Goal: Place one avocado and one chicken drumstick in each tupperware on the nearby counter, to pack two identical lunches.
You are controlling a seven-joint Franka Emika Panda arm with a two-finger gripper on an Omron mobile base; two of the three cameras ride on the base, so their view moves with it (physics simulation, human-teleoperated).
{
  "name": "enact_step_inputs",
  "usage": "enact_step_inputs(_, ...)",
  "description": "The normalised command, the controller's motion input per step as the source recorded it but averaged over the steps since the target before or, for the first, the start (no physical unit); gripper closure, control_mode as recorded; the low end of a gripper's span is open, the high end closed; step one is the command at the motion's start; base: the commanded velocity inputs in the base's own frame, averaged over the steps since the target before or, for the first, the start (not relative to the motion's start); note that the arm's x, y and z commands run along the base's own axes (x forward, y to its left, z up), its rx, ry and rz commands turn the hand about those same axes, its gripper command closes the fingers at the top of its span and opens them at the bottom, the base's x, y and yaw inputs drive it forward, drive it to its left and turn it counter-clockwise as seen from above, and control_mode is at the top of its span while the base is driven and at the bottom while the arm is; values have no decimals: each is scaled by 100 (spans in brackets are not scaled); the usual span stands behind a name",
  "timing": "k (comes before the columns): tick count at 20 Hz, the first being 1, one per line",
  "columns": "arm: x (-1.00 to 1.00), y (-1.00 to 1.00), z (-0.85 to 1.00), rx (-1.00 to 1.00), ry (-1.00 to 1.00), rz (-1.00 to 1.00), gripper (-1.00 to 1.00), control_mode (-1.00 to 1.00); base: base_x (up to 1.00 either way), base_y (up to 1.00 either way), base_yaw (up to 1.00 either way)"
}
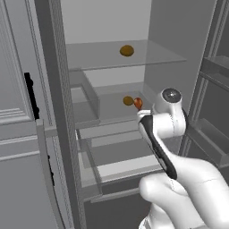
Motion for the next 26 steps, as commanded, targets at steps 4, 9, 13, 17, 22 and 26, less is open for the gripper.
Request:
enact_step_inputs(4, 100, -16, 0, 0, 8, 0, -100, -100, 0, 0, 0)
enact_step_inputs(9, 100, -19, -13, 0, 5, 0, -100, -100, 0, 0, 0)
enact_step_inputs(13, 100, -16, -28, 0, 4, 0, -100, -100, 0, 0, 0)
enact_step_inputs(17, 82, 0, -37, -5, 0, 0, -100, -100, 0, 0, 0)
enact_step_inputs(22, 70, 0, -33, -2, 0, 0, -100, -100, 0, 0, 0)
enact_step_inputs(26, 62, 0, -37, 0, 1, 0, -100, -100, 0, 0, 0)
